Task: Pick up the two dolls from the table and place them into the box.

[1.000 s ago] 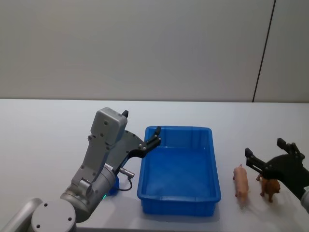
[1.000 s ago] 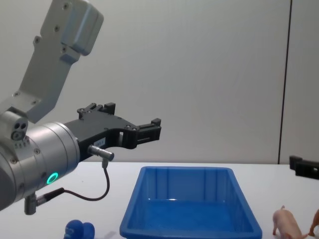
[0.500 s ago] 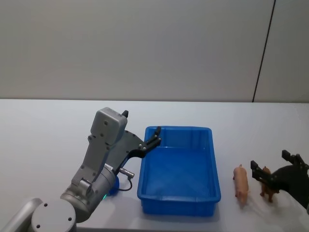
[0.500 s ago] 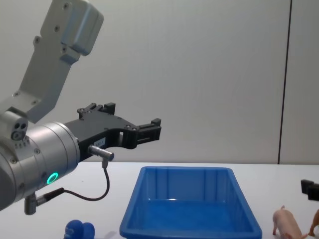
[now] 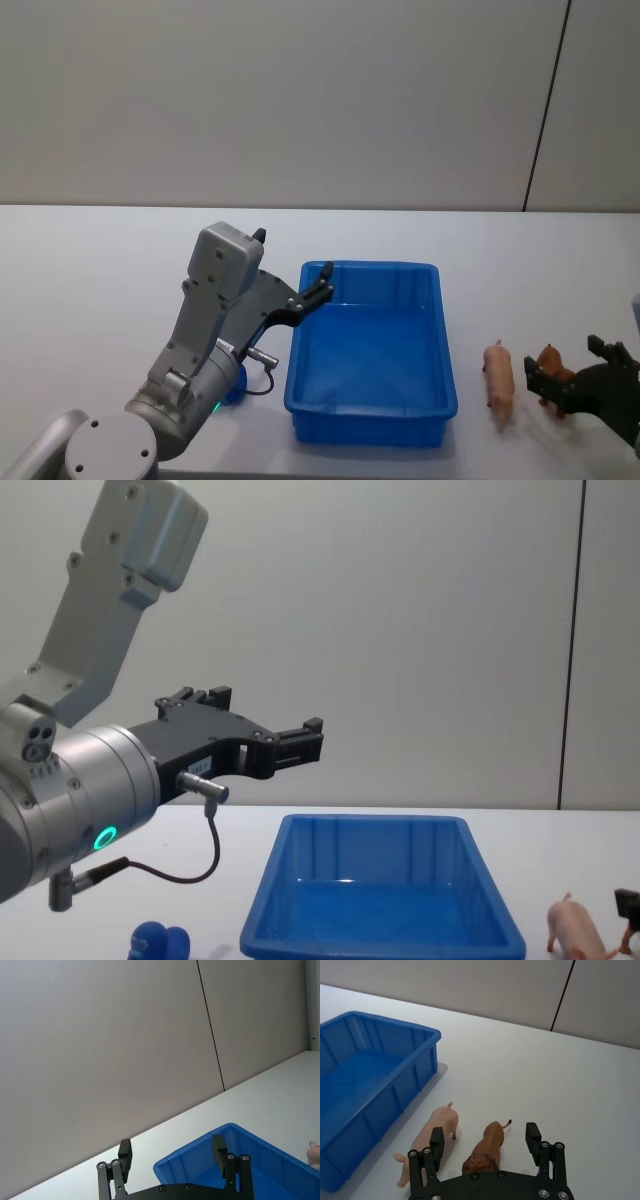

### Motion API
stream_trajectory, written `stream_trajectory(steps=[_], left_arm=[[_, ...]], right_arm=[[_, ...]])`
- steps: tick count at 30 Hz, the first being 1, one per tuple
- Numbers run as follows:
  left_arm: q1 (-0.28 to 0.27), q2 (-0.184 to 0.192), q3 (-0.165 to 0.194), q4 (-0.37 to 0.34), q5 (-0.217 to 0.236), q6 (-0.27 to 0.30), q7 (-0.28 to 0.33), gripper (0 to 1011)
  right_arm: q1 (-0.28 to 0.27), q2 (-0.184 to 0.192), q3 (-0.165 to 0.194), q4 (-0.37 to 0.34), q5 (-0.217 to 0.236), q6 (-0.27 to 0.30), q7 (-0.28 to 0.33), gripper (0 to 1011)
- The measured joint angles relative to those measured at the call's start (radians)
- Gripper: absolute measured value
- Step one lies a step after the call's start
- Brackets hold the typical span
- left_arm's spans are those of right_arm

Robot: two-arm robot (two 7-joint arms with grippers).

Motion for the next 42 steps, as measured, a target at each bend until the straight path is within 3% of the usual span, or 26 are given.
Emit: stream_trajectory(steps=[20,27,30,35,37,42], left_arm=[[0.000,0.000,0.000,0.000,0.000,0.000,0.000,1002],[0.000,0.000,0.000,0.000,0.000,0.000,0.000,1002],[0.000,0.000,0.000,0.000,0.000,0.000,0.000,1002],[0.000,0.000,0.000,0.000,0.000,0.000,0.000,1001],[0.000,0.000,0.000,0.000,0.000,0.000,0.000,1002],[0.000,0.000,0.000,0.000,0.000,0.000,0.000,1001]], right_arm=[[0.017,-0.013,-0.004,0.035,-0.010,0.060,0.004,982],[0.019,-0.016,-0.001,0.040,-0.003,0.076,0.002,819],[0.019,-0.017,0.000,0.041,0.002,0.083,-0.001,691],[0.019,-0.018,0.003,0.043,0.007,0.088,-0.008,575],[0.019,-0.018,0.004,0.043,0.009,0.089,-0.011,474],[0.017,-0.019,0.007,0.041,0.013,0.088,-0.016,436]])
